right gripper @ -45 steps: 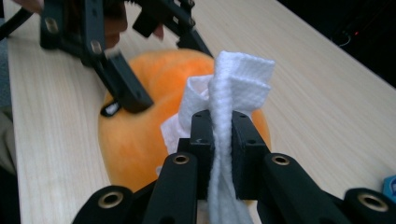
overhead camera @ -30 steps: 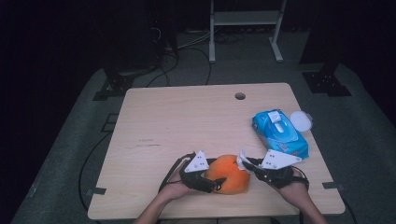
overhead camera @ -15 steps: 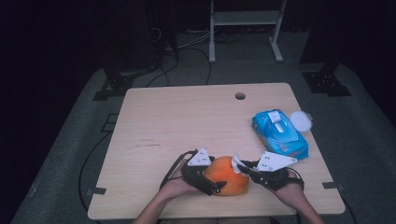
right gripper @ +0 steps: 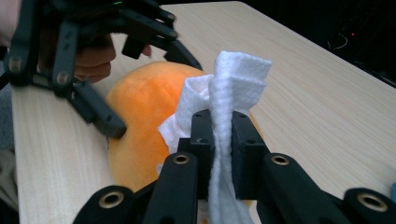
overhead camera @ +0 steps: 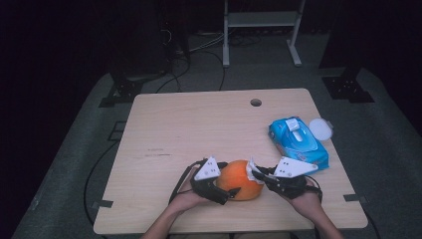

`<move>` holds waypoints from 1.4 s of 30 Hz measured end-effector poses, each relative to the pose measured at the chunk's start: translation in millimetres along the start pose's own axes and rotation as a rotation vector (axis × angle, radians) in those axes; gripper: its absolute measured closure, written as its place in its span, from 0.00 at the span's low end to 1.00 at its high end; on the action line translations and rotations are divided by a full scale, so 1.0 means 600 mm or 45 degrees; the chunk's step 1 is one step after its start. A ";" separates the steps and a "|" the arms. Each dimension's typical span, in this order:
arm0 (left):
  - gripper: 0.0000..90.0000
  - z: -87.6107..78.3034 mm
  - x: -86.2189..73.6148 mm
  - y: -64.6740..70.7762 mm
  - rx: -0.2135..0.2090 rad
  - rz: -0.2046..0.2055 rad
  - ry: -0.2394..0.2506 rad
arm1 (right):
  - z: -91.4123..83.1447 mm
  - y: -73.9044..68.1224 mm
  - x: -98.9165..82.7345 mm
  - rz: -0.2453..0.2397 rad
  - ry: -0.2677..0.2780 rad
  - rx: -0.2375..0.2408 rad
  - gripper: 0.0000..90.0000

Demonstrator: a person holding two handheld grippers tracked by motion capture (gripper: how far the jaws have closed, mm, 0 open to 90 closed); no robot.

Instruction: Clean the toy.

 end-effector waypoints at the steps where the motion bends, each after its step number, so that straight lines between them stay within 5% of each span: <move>1: 0.09 0.000 0.000 0.000 0.000 0.000 0.000 | 0.000 0.000 0.000 0.000 0.000 0.000 0.89; 3: 0.16 0.000 0.000 0.001 0.002 -0.014 -0.010 | 0.003 -0.015 -0.001 -0.047 -0.014 -0.005 0.89; 4: 0.20 -0.002 -0.003 0.004 0.019 0.052 -0.013 | 0.003 -0.016 -0.003 -0.054 -0.023 -0.005 0.89; 7: 0.25 -0.003 -0.005 0.005 0.026 0.083 -0.010 | -0.002 -0.011 -0.003 -0.041 -0.024 0.011 0.89; 14: 0.25 -0.005 -0.008 0.011 0.018 0.145 -0.006 | -0.026 0.028 -0.029 -0.002 -0.062 -0.059 0.89; 20: 0.22 -0.001 -0.010 0.015 0.025 0.189 -0.018 | -0.017 -0.002 -0.012 -0.026 -0.025 0.001 0.89; 23: 0.22 -0.002 -0.011 0.015 0.025 0.187 -0.019 | -0.015 -0.010 -0.008 -0.052 -0.029 0.012 0.89; 30: 0.21 -0.004 -0.015 0.010 0.010 0.152 -0.006 | -0.032 0.020 -0.035 -0.018 -0.087 0.002 0.89; 38: 0.19 -0.004 -0.015 0.008 0.030 0.161 -0.021 | -0.026 -0.005 -0.020 -0.062 -0.061 0.052 0.89; 42: 0.19 -0.005 -0.016 0.008 0.036 0.161 -0.018 | -0.036 0.010 -0.034 -0.036 -0.109 0.054 0.89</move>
Point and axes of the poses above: each handheld gripper's, and its own axes: z roughly forward along the jaws, x roughly out of its top, y roughly to its right, the point moved 8 cm from there along z, roughly forward along the jaws, and after that the axes turned 13 degrees about z, right-handed, at the moved point
